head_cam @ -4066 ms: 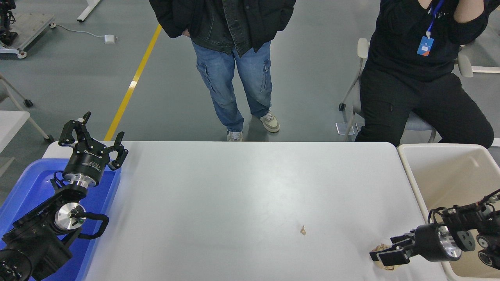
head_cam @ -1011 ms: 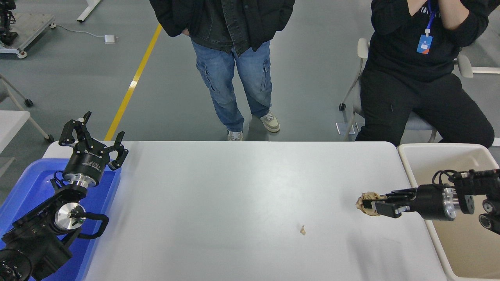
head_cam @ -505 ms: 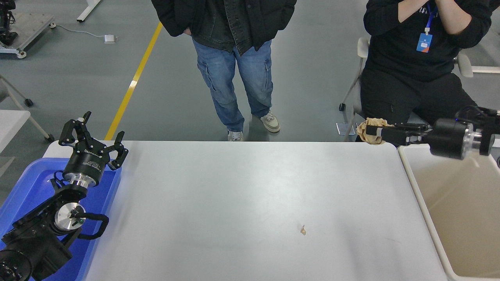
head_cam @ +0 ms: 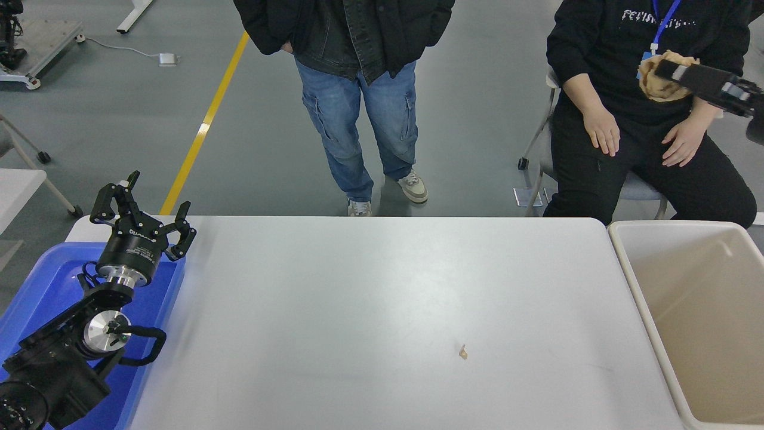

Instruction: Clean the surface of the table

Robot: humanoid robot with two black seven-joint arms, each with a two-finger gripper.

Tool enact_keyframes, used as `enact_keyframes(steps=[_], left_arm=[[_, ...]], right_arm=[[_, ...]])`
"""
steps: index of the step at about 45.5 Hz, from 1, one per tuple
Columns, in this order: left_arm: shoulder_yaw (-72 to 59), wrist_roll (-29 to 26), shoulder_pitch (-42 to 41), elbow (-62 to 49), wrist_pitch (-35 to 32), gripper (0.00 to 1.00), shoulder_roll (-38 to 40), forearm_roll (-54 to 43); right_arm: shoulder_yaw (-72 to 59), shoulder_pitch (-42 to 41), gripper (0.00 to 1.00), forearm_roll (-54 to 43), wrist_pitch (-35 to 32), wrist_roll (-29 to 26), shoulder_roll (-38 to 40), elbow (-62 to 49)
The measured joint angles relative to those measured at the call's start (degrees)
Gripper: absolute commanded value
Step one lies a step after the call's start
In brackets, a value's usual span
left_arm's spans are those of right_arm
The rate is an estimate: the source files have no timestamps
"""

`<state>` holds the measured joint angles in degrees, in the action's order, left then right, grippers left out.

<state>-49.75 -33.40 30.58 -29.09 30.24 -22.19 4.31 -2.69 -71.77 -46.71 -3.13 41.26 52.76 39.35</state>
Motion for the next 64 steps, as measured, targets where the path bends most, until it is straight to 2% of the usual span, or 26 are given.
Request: enact_keyframes(steps=[10, 24, 43, 64], left_arm=[[0.00, 0.00, 0.00, 0.01, 0.00, 1.00, -0.01, 0.00], [0.00, 0.00, 0.00, -0.01, 0.00, 1.00, 0.01, -0.01], [0.00, 0.00, 0.00, 0.00, 0.00, 1.00, 0.00, 0.00], [0.00, 0.00, 0.00, 0.00, 0.00, 1.00, 0.00, 0.00]], right_arm=[[-0.25, 4.90, 0.00, 9.83, 0.02, -4.71, -4.24, -12.40], [-0.30, 10.65, 0.00, 18.63, 0.20, -16.48, -10.11, -26.41], [-0.11, 17.43, 0.00, 22.48, 0.97, -28.66, -14.06, -34.98], [-0.17, 27.17, 0.00, 23.50, 2.30, -36.04, -20.51, -37.20]])
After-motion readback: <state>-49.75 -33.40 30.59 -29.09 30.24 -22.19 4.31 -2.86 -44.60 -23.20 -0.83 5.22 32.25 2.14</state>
